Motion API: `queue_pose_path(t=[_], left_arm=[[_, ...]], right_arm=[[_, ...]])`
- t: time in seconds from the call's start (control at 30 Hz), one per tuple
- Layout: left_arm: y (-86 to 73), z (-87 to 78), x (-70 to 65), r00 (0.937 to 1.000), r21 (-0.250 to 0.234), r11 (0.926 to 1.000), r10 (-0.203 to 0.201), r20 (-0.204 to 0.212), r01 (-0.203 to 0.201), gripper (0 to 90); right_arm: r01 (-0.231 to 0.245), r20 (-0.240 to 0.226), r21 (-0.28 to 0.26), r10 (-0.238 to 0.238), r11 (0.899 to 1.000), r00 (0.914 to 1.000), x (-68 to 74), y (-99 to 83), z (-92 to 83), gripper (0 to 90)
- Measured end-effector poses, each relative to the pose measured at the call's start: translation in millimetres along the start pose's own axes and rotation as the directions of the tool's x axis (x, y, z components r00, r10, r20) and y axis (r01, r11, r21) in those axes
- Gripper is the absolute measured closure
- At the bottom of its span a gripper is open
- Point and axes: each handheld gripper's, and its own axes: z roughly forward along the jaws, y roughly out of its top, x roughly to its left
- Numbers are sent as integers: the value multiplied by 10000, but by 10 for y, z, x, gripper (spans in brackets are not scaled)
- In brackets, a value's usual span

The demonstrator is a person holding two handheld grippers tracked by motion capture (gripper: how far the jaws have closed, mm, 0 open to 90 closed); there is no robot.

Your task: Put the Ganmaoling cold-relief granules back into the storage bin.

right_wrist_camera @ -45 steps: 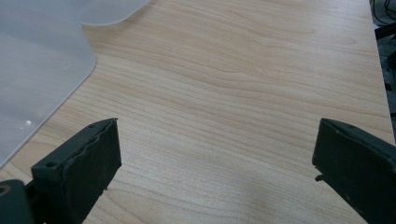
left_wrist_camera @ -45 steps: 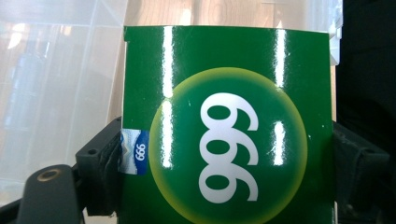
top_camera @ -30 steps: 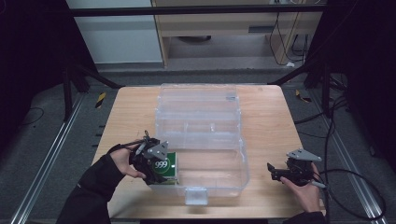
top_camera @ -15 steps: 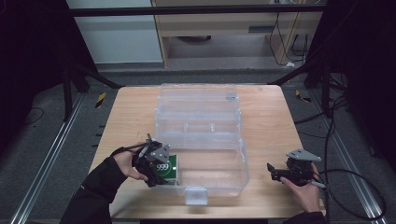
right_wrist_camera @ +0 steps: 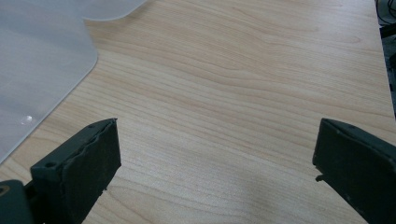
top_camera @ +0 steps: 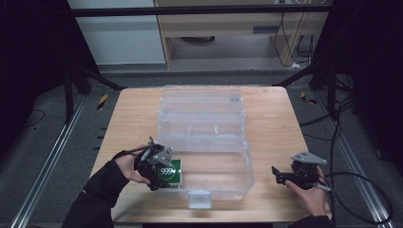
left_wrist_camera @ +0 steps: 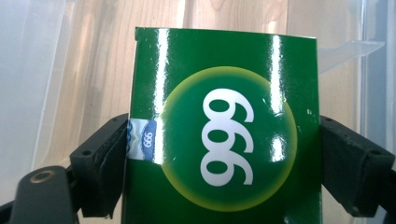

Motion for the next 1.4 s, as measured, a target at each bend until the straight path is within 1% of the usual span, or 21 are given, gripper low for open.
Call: queue_pose_path(t=[0.07, 0.2, 0.37, 0.5, 0.57, 0.73, 0.8, 0.83, 0.87, 0.93, 0.97, 1.03, 1.07, 1.1, 1.2, 1.23, 1.27, 1.3, 1.33, 1.37, 1.4], left_arm=[[-5, -14, 6, 10000, -16, 10000, 10, 6, -10, 128], [-5, -166, 29, 9997, -668, 9977, -81, -227, 66, 138], [-12, -310, 5, 9983, -791, 9969, -101, -566, 56, 147], [-54, -391, -13, 9963, -1220, 9921, -391, -761, 297, 167], [-90, -443, -11, 9931, -1409, 9887, -659, -965, 520, 173], [-239, -570, -41, 9795, -2145, 9694, -1500, -1344, 1190, 179], [-320, -613, -59, 9682, -2469, 9570, -1946, -1570, 1523, 179], [-364, -631, -68, 9619, -2700, 9478, -2190, -1636, 1698, 179], [-410, -649, -78, 9550, -2926, 9381, -2423, -1712, 1856, 179], [-503, -674, -102, 9332, -3506, 9112, -2986, -2001, 2164, 180], [-550, -681, -111, 9226, -3752, 8965, -3277, -2035, 2357, 181], [-637, -677, -135, 8942, -4091, 8699, -3881, -2232, 2755, 181], [-681, -670, -143, 8820, -4145, 8608, -4124, -2283, 2952, 180], [-725, -659, -152, 8672, -4249, 8508, -4357, -2413, 3092, 179], [-864, -620, -161, 8177, -4639, 8061, -5176, -2519, 3674, 175], [-909, -601, -163, 7977, -4798, 7872, -5472, -2535, 3875, 176], [-954, -578, -168, 7794, -4933, 7713, -5712, -2575, 4023, 177], [-987, -560, -171, 7659, -5000, 7607, -5878, -2603, 4139, 178], [-1037, -528, -177, 7436, -5072, 7469, -6116, -2701, 4300, 178], [-1078, -501, -181, 7279, -5097, 7377, -6277, -2762, 4428, 178], [-1116, -474, -182, 7096, -5145, 7254, -6463, -2807, 4572, 178]], right_arm=[[-1, -10, -3, 1, 10000, 10000, -1, 0, 0, 14], [14, 18, -6, -14, 10000, 10000, -1, 0, 0, 14], [48, 32, -28, -48, 10000, 10000, -3, 1, 0, 14], [44, 15, -37, -43, 10000, 10000, -9, 2, -9, 14], [37, 39, -54, -37, 10000, 10000, -10, 2, -11, 14], [-20, 23, -40, 20, 10000, 10000, -5, 1, -14, 15], [-8, 39, -86, 9, 10000, 10000, -7, 0, -17, 16], [-15, 49, -88, 16, 10000, 10000, -8, 0, -19, 17], [-18, 46, -92, 19, 10000, 10000, -8, -1, -21, 18], [-65, 22, -93, 65, 9999, 10000, -4, -1, -25, 20], [-68, 2, -90, 69, 9999, 10000, -3, 0, -27, 21], [-13, 14, -90, 13, 10000, 10000, -5, -2, -23, 21], [-9, -5, -97, 9, 10000, 10000, -5, -2, -22, 21], [-32, -3, -92, 32, 10000, 10000, -3, -3, -25, 22], [-99, -24, -82, 99, 9999, 9999, -3, -2, -33, 23], [-124, -31, -84, 124, 9999, 9999, -2, -1, -35, 23], [-116, -32, -91, 116, 9999, 9999, -1, -2, -36, 23], [-114, -25, -86, 114, 9999, 9999, 0, -3, -36, 23], [-97, -10, -91, 97, 9999, 10000, -1, -4, -36, 23], [-98, -12, -84, 98, 9999, 10000, -3, -6, -36, 23], [-79, 10, -89, 79, 9999, 10000, -5, -8, -34, 23]])
